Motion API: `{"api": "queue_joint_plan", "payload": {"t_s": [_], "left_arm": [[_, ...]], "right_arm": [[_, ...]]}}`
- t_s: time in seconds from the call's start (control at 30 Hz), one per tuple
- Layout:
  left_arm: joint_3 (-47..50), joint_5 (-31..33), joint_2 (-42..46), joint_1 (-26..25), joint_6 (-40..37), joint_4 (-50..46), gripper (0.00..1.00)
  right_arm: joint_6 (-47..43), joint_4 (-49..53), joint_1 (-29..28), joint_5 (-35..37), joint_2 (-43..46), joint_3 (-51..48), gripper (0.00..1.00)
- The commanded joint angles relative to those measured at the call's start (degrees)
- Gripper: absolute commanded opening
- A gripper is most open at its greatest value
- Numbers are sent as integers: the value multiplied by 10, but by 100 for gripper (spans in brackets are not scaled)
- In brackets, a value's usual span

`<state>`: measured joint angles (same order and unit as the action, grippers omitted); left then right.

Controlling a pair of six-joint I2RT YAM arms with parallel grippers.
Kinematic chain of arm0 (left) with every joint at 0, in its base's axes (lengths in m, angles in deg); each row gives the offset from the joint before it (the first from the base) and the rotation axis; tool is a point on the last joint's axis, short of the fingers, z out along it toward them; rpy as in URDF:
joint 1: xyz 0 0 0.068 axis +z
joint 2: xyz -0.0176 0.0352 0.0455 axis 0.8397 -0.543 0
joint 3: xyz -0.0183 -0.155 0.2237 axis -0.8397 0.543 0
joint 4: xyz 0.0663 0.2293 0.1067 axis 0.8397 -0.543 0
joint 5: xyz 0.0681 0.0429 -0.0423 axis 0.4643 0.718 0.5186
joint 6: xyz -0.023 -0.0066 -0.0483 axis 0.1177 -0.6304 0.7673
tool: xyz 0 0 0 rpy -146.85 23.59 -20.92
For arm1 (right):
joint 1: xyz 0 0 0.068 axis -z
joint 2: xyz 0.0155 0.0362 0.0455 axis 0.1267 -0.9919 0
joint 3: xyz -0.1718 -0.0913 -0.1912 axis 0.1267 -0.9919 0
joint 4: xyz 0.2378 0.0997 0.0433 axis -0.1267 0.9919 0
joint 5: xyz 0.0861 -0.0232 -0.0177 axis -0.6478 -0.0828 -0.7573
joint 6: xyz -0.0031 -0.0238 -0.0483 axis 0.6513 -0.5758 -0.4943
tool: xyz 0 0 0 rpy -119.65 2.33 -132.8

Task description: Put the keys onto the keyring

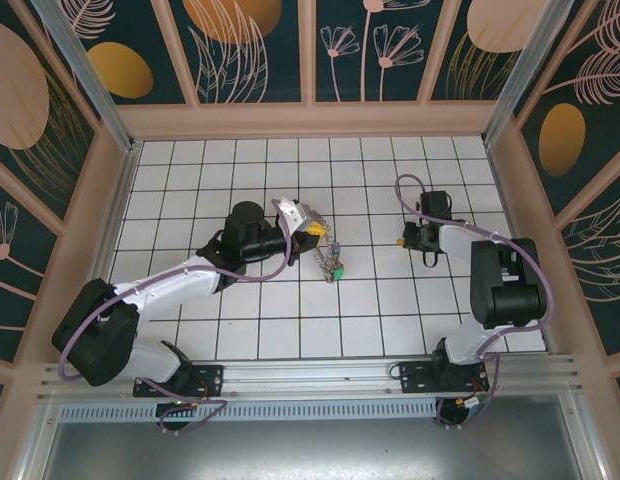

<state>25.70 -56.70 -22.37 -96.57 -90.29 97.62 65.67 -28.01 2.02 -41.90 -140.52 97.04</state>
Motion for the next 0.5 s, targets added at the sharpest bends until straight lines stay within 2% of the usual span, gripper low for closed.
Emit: {"api": "queue_joint_plan", "payload": {"t_s": [0.0,0.17,0.33,0.47], "left_arm": [[-19,1,-1,-4,4,24,0],[-20,5,-2,-3,4,23,0],[-22,4,-6,-3,2,23,0],[-23,5,-8,-3,3,25,0]], "right_arm": [[0,16,-4,9,-4,5,9],[3,17,-4,2,4,6,2],[7,27,-14,-68,25,-1,0],[9,46,-52,-121,41,-13,0]]}}
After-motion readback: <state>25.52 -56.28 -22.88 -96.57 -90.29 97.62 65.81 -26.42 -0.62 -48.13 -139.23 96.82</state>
